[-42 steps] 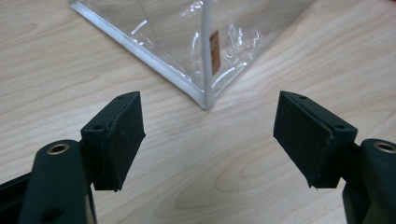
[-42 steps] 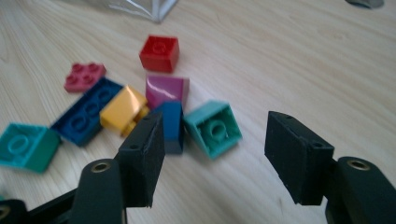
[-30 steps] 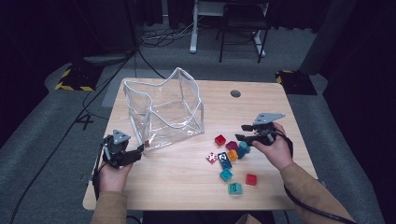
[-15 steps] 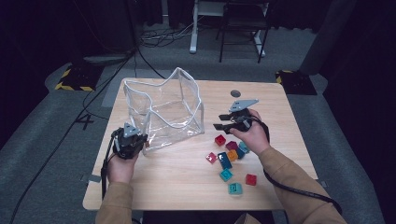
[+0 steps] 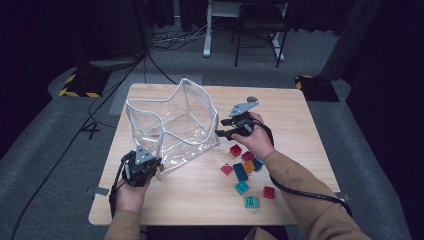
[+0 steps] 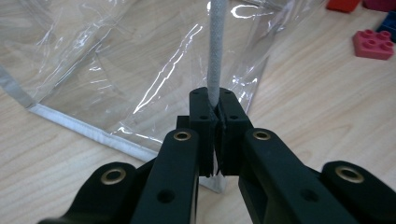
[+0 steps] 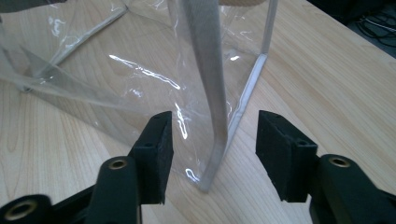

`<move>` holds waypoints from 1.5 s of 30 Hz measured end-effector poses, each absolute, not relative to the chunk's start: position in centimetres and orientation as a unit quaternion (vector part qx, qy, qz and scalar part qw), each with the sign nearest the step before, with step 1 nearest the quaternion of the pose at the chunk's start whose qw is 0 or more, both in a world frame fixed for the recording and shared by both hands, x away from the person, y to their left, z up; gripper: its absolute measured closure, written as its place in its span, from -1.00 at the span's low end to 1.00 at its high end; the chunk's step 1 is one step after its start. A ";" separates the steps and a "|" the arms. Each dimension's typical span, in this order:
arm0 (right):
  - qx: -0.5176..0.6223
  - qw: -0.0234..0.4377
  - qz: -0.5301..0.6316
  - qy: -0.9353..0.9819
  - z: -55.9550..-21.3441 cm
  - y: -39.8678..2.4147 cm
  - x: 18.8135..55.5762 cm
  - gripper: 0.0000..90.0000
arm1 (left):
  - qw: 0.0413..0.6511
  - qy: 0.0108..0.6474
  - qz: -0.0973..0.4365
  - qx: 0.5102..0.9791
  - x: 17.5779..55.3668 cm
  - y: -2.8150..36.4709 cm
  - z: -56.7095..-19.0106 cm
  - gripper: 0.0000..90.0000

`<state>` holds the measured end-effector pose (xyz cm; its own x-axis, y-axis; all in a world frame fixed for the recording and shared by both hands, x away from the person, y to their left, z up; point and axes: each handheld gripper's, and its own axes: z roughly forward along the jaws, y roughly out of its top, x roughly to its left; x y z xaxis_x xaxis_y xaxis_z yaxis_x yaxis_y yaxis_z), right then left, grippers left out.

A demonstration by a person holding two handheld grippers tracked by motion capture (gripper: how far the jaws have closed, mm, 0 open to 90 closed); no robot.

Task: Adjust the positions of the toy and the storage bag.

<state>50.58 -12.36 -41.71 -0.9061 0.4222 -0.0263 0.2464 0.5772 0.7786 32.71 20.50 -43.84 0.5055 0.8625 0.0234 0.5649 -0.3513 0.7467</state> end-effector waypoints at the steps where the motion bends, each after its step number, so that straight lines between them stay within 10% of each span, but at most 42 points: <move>1: 0.175 0.102 0.416 0.887 -41.9 -11.6 50.8 0.40 | 0.349 0.447 0.212 0.796 32.1 20.4 -43.8 0.94; 7: 0.145 0.114 0.399 0.898 -41.8 -11.4 50.3 0.85 | 0.346 0.424 0.203 0.812 29.4 18.6 -43.8 0.93; 45: 0.225 0.142 0.385 0.884 -41.6 -25.6 45.8 0.89 | 0.366 0.264 0.142 0.881 27.5 4.2 -43.9 0.90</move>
